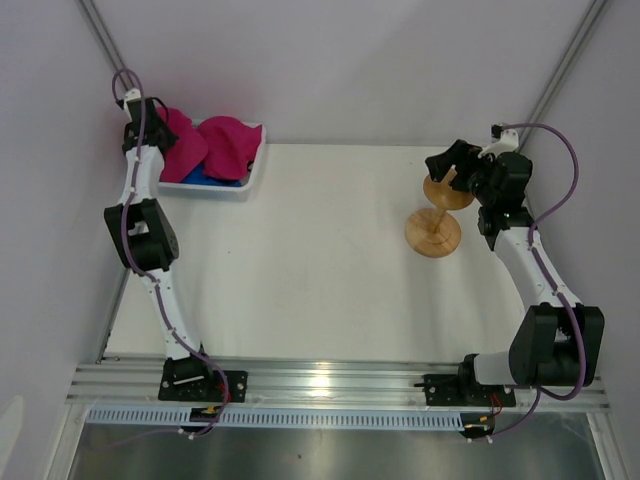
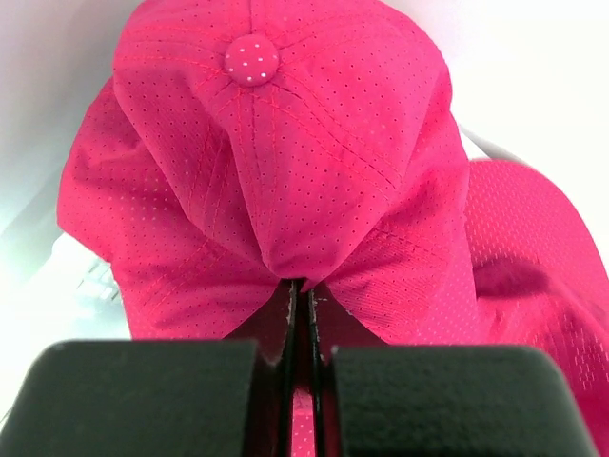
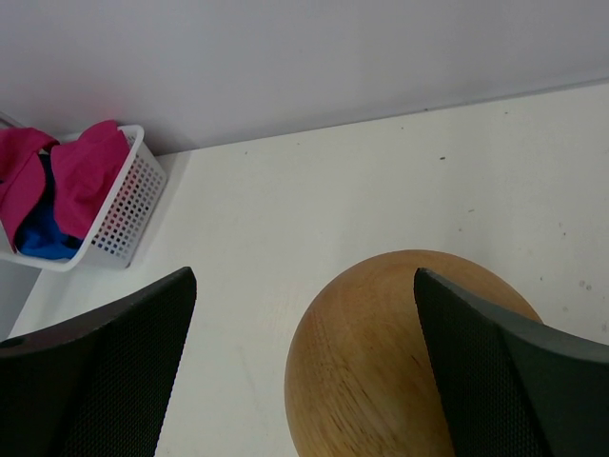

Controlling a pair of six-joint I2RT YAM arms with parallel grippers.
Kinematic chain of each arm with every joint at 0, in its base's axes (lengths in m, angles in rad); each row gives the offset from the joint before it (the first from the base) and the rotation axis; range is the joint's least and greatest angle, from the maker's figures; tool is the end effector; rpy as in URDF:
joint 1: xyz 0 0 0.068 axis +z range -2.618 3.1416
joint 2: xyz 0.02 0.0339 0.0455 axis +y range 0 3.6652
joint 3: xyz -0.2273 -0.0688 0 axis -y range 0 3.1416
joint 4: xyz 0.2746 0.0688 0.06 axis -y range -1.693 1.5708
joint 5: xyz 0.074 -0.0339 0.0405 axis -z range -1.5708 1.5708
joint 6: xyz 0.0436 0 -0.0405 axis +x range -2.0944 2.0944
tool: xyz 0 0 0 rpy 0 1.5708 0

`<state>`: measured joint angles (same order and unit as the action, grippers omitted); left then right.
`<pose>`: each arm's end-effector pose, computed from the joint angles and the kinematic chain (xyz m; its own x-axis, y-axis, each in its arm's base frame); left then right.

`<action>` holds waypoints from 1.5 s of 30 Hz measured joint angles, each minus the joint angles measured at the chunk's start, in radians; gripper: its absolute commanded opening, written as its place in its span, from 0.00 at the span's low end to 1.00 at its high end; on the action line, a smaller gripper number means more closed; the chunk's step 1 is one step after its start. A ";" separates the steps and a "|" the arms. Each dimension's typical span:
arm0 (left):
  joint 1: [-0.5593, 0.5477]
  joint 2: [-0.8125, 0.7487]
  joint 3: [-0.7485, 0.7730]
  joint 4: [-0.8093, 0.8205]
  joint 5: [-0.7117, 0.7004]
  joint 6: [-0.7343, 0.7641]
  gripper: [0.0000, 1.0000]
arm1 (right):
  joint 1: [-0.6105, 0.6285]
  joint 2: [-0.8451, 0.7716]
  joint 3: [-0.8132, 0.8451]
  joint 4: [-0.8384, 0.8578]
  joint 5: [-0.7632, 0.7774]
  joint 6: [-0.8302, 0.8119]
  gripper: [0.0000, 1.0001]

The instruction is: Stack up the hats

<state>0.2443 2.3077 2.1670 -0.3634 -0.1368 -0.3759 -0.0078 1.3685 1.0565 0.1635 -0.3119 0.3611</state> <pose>0.5377 0.1402 0.2461 -0.3055 -0.4510 -0.8387 -0.5027 0.8244 -0.2602 0.3684 0.0105 0.2919 -0.2430 0.3382 -0.9092 -0.2247 0.8922 0.3919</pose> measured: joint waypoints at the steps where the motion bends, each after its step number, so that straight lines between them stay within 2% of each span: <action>1: -0.001 -0.012 -0.009 -0.002 0.004 0.005 0.01 | 0.000 0.000 0.003 -0.002 0.000 -0.001 0.99; 6: -0.032 -0.117 -0.045 -0.047 0.019 0.071 0.01 | 0.000 -0.003 0.017 -0.023 0.015 -0.003 0.99; 11: -0.117 -0.286 -0.045 -0.070 0.067 0.166 0.01 | 0.000 -0.049 0.017 -0.071 0.062 0.005 0.99; 16: -0.288 -0.469 -0.044 -0.081 0.079 0.272 0.01 | -0.032 -0.149 0.017 -0.141 0.109 0.042 0.99; 21: -0.412 -0.557 -0.058 -0.089 0.071 0.309 0.01 | -0.101 -0.268 -0.008 -0.205 0.112 0.058 1.00; 29: -0.383 -0.562 -0.146 -0.127 -0.003 0.307 0.01 | -0.105 -0.410 -0.077 -0.285 0.104 0.049 0.99; 33: -0.379 -0.547 -0.219 -0.125 -0.077 0.308 0.01 | -0.106 -0.424 -0.097 -0.284 0.032 0.050 0.99; 36: -0.361 -0.499 -0.218 -0.095 -0.133 0.306 0.01 | -0.095 -0.416 -0.105 -0.259 -0.045 0.050 1.00; 39: -0.317 -0.408 -0.152 -0.092 -0.183 0.292 0.01 | -0.039 -0.386 -0.105 -0.230 -0.081 0.039 0.99; 40: -0.296 -0.372 -0.118 -0.093 -0.190 0.282 0.13 | -0.018 -0.375 -0.105 -0.224 -0.086 0.033 1.00; 42: -0.250 -0.304 -0.056 -0.095 -0.190 0.267 0.48 | 0.045 -0.339 -0.103 -0.218 -0.087 0.008 0.99; 43: -0.226 -0.276 -0.033 -0.095 -0.188 0.259 0.84 | 0.068 -0.318 -0.101 -0.217 -0.086 0.000 0.99; 44: -0.207 -0.257 -0.017 -0.096 -0.183 0.257 0.98 | 0.087 -0.298 -0.098 -0.217 -0.085 -0.008 0.99; 45: -0.187 -0.243 -0.006 -0.099 -0.183 0.250 1.00 | 0.095 -0.283 -0.096 -0.217 -0.085 -0.014 0.99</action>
<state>0.0570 2.0651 2.1605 -0.4622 -0.3202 -0.1261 0.0868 1.0855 0.9604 -0.0532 -0.3969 0.3470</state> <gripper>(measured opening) 0.833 0.993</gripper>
